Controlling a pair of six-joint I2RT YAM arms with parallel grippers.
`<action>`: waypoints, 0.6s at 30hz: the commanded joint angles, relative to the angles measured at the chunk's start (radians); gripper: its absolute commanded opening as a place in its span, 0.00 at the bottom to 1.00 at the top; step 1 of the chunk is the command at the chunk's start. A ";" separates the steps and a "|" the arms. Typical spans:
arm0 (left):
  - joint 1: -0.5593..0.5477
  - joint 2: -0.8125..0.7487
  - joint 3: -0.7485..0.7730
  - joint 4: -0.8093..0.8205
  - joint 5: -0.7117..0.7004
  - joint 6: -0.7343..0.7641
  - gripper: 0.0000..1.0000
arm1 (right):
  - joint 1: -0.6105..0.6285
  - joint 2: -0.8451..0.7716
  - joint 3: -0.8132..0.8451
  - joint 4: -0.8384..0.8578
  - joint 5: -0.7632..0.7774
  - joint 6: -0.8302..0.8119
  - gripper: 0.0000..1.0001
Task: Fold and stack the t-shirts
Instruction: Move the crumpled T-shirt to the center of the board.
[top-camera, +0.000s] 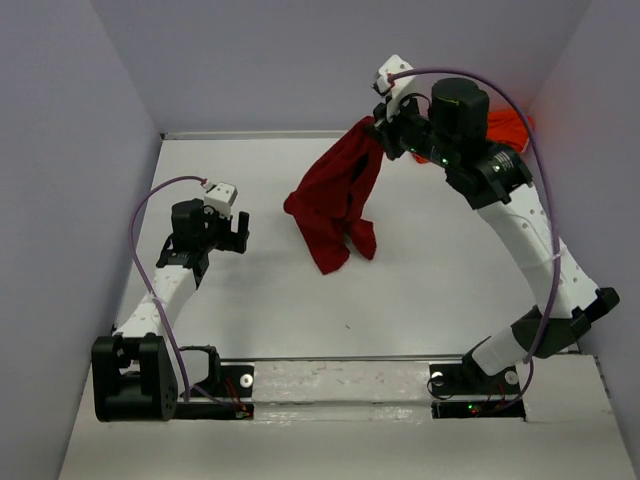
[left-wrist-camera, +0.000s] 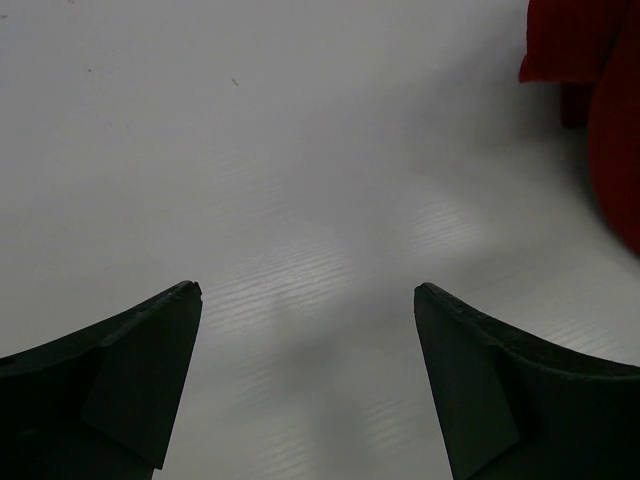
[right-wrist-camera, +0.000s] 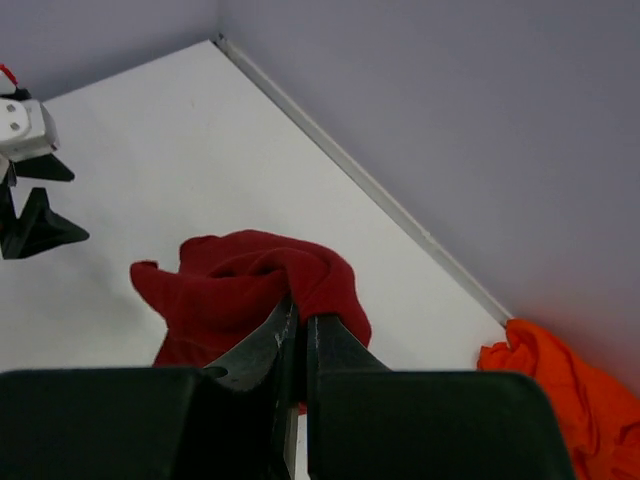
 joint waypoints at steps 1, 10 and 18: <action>0.004 -0.024 0.016 0.026 -0.007 0.000 0.96 | -0.048 -0.065 0.061 0.072 0.082 -0.029 0.00; 0.004 -0.029 0.016 0.026 -0.005 -0.002 0.96 | -0.156 -0.116 -0.434 0.252 0.242 -0.038 0.00; 0.004 -0.029 0.016 0.026 0.018 -0.003 0.97 | -0.229 -0.078 -0.842 0.432 0.248 -0.029 0.00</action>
